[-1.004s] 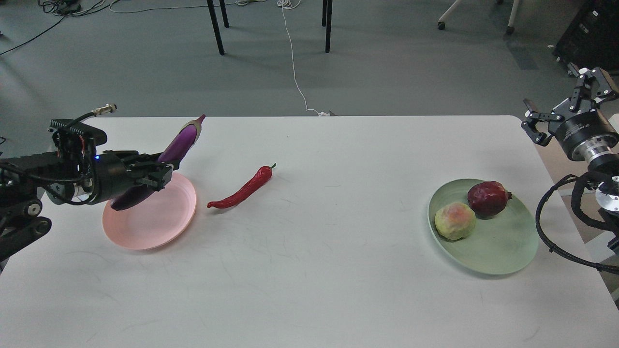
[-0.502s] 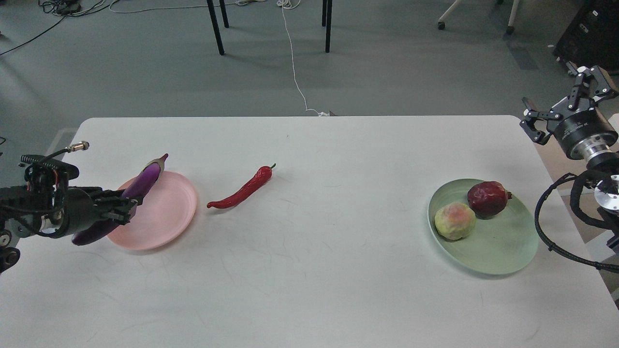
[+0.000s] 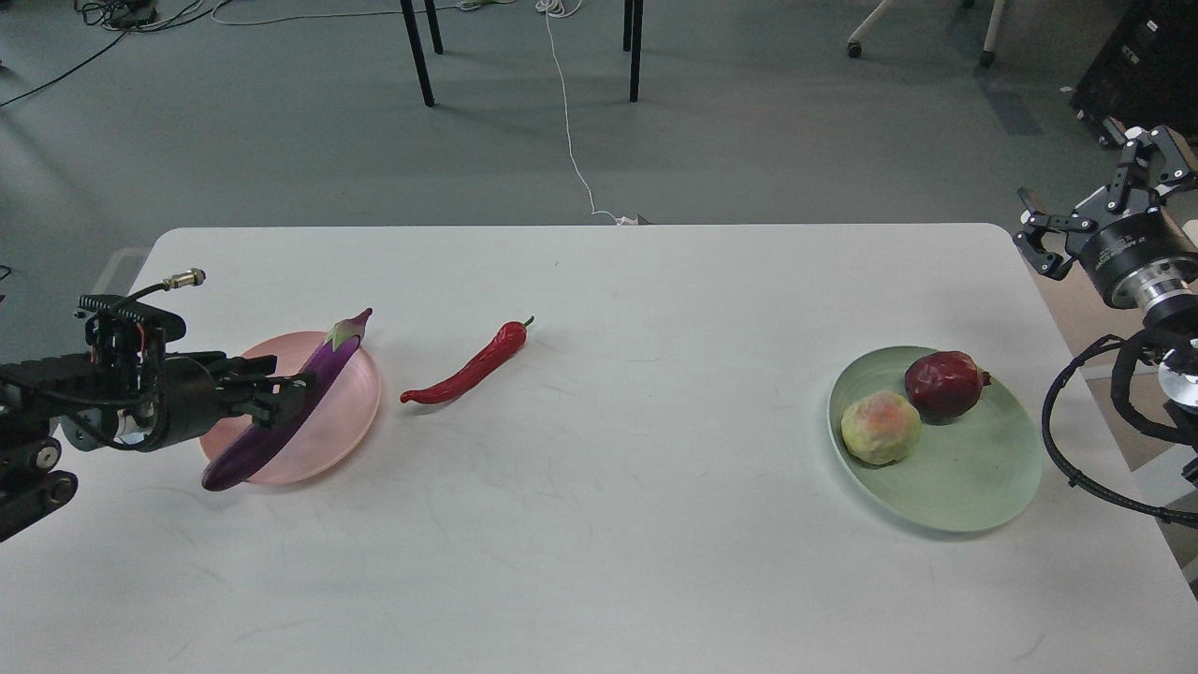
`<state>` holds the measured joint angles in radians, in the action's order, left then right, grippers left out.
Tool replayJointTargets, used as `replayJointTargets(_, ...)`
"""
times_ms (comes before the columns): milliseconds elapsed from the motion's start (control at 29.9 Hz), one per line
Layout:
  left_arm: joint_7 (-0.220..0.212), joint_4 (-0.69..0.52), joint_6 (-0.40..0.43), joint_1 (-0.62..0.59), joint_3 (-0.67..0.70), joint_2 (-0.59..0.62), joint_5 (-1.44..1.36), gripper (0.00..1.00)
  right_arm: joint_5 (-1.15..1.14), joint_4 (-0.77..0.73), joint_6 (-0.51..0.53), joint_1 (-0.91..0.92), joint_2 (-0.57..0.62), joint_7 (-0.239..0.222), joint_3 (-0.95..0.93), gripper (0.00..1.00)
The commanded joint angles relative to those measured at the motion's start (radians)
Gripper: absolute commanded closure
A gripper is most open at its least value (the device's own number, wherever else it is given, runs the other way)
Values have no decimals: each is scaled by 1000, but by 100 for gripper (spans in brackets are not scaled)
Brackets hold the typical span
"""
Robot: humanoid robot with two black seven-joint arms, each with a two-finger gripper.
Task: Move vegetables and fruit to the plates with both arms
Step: 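Lower the eggplant onto the pink plate and release it, then reach the left gripper to the red chili pepper and grasp it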
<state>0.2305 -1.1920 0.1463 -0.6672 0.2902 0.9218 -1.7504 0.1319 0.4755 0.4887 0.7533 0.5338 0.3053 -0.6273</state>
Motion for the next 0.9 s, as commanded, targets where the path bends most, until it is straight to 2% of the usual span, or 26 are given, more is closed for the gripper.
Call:
replayJointTargets(0,-6,-12,6,-69,-5,-29,-6,28,0,0,0,1,-2,0,0,1)
replayJointTargets(167,-13,-32,30,-167,-9,-125,-32,28,0,0,0,1,2,0,0,1)
replayJointTargets(201,-17,-35,35,-184,-17,-153,-50,31,0,0,0,1,3,0,-2,1)
replayJointTargets(268,-51,-35,35,-201,-34,-211,-125,37,0,0,0,1,3,0,-2,1)
replayJointTargets(335,-95,-35,36,-207,-57,-288,-225,39,0,0,0,0,3,0,-2,1)
replayJointTargets(402,-117,-26,41,-204,-78,-359,-290,39,0,0,0,0,3,0,-2,1)
replayJointTargets(569,-120,64,41,-203,-134,-452,-301,44,0,0,0,0,5,0,-6,1)
replayJointTargets(669,-120,126,41,-193,-137,-482,-301,49,0,0,0,-3,18,0,-6,1)
replayJointTargets(870,-119,202,35,-189,-144,-508,-293,51,0,0,0,-6,17,0,-6,1)
